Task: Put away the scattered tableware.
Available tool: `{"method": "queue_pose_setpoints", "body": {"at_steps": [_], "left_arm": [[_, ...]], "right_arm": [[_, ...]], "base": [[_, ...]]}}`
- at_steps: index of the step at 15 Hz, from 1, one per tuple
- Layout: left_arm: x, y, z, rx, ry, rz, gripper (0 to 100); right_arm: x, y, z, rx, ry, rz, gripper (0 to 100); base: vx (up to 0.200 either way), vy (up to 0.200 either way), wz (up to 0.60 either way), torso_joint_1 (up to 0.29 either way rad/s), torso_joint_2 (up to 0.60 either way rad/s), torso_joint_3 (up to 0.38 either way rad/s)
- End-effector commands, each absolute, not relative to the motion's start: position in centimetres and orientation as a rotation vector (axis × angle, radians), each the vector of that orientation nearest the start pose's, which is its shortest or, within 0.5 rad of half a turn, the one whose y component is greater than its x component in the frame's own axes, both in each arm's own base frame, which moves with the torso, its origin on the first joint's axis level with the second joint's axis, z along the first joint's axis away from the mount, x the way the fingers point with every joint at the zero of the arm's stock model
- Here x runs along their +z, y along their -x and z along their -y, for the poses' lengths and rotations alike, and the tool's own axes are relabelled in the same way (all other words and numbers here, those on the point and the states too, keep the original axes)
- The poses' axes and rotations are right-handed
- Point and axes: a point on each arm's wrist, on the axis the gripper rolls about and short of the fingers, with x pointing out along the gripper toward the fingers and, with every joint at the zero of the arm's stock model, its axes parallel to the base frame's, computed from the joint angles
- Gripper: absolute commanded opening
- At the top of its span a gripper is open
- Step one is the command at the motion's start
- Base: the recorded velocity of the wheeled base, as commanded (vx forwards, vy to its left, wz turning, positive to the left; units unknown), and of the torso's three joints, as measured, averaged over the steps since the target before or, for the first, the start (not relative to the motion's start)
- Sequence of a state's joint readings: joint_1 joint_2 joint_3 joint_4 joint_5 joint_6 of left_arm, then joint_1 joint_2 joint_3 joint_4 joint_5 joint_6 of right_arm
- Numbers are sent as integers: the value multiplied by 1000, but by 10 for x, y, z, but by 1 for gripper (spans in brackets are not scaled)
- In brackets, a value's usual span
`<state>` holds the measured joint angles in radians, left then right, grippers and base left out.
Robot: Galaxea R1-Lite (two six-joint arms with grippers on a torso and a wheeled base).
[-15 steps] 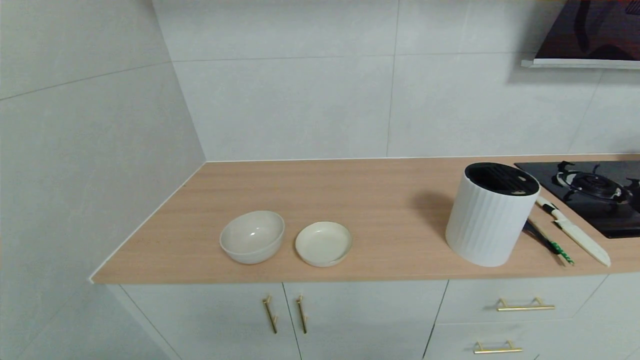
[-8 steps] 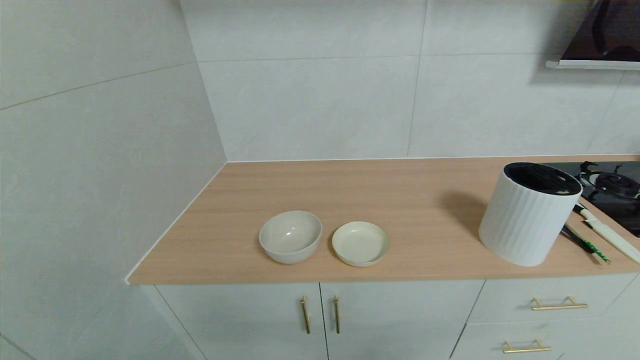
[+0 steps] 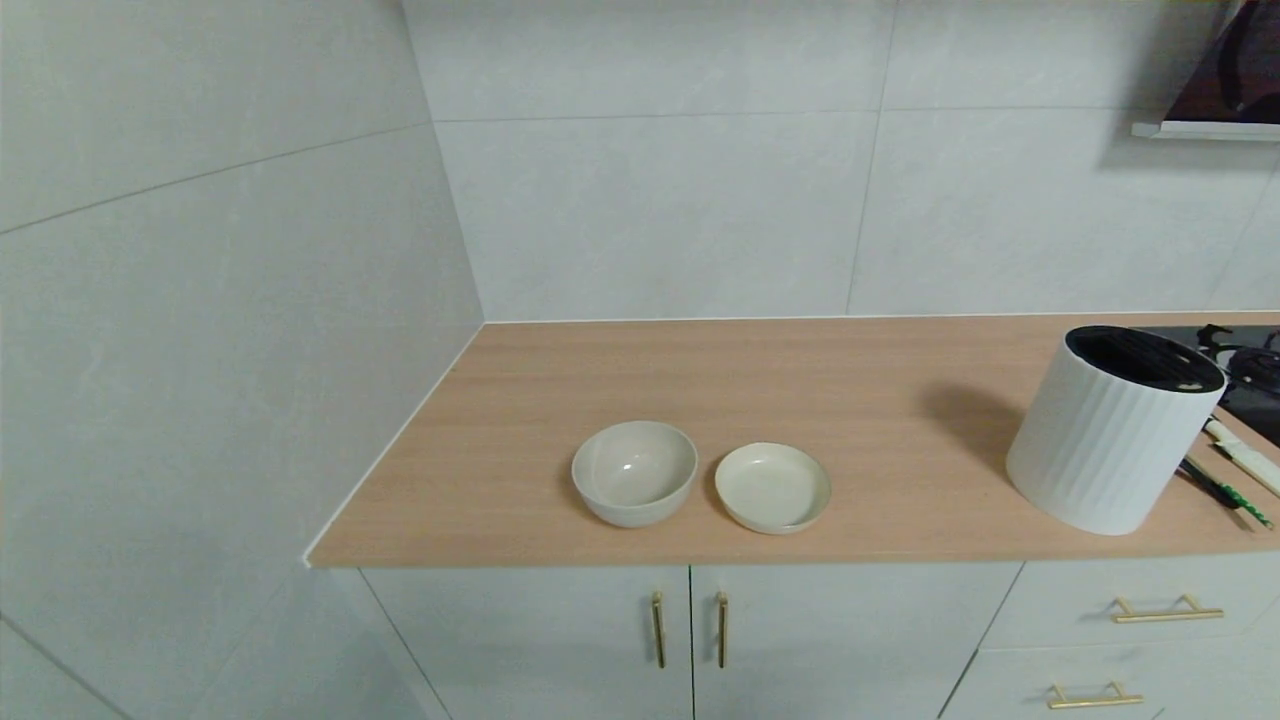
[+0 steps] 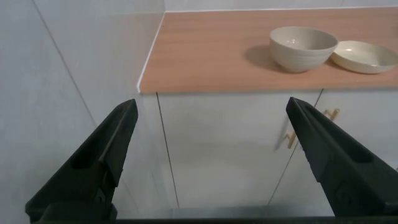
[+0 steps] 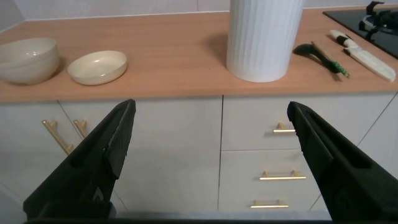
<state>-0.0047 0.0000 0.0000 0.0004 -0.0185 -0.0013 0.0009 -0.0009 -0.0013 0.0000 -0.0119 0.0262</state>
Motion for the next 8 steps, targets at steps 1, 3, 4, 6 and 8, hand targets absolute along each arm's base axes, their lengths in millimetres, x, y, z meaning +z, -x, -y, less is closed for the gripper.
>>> {"method": "queue_pose_setpoints", "body": {"at_steps": [1,3,4,6,8], "left_arm": [[75,23,0,-23,2,0,100],[75,23,0,-23,0,0,100],[76,23,0,-25,-5,2,100],[75,23,0,-25,-3,0,100],[75,23,0,-25,-3,0,100]], "right_arm": [[75,23,0,-11,-26,0,100],[76,23,0,-11,-26,2,100],[75,23,0,-11,-26,0,100],[75,23,0,-11,-26,0,100],[76,23,0,-11,-26,2,100]], "base": [[0,0,0,0,0,0],[0,0,0,0,0,0],[0,0,0,0,0,0],[0,0,0,0,0,0],[0,0,0,-93,210,120]]}}
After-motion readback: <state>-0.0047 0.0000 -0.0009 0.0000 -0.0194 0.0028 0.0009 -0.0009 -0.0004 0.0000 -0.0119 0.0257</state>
